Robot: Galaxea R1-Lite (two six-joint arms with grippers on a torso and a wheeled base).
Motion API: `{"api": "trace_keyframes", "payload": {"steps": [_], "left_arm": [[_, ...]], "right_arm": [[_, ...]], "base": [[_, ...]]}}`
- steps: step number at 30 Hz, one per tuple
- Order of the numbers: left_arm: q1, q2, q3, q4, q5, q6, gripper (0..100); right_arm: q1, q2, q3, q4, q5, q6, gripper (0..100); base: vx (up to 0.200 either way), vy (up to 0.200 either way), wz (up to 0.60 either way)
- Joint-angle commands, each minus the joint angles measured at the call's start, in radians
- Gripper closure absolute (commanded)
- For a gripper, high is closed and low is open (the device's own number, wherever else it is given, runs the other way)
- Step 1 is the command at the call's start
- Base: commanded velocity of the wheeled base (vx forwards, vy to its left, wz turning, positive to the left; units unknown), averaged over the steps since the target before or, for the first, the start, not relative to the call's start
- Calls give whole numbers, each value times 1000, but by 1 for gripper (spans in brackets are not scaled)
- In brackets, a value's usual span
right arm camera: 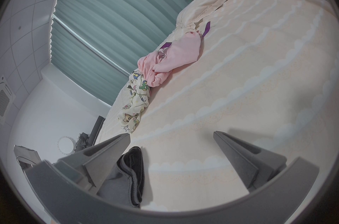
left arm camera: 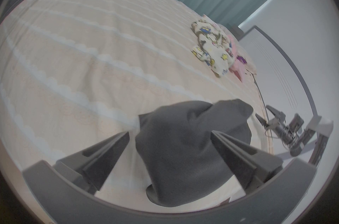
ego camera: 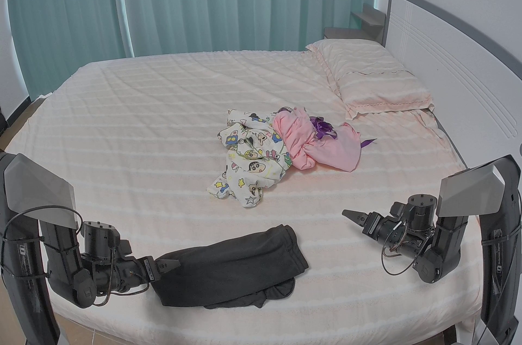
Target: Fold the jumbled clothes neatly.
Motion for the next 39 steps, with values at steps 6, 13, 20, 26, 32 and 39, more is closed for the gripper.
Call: {"api": "trace_keyframes", "payload": {"steps": [6,13,20,26,32,39], "left_arm": [[14,45,-36,-3,11,-37,0],[-9,51,-111,0,45,-176,0],[-55,51,-104,-1,50,-191,0],[-58,63,-113,5,96,-191,0],[-52,52,-73,3,99,-202,0],[-42,-1,-64,0,120,-376,0]], "right_arm": [[5,-1,1,-16,-1,0,0],[5,-2,-1,-16,-1,0,0],[17,-11,4,-16,-3,-1,0],[17,-11,4,-16,-3,0,0],[16,-8,1,-16,-3,-1,0],[16,-11,5,-16,-3,-1,0]], "base": [[0,0,0],[0,0,0],[0,0,0],[0,0,0],[0,0,0],[0,0,0]]}}
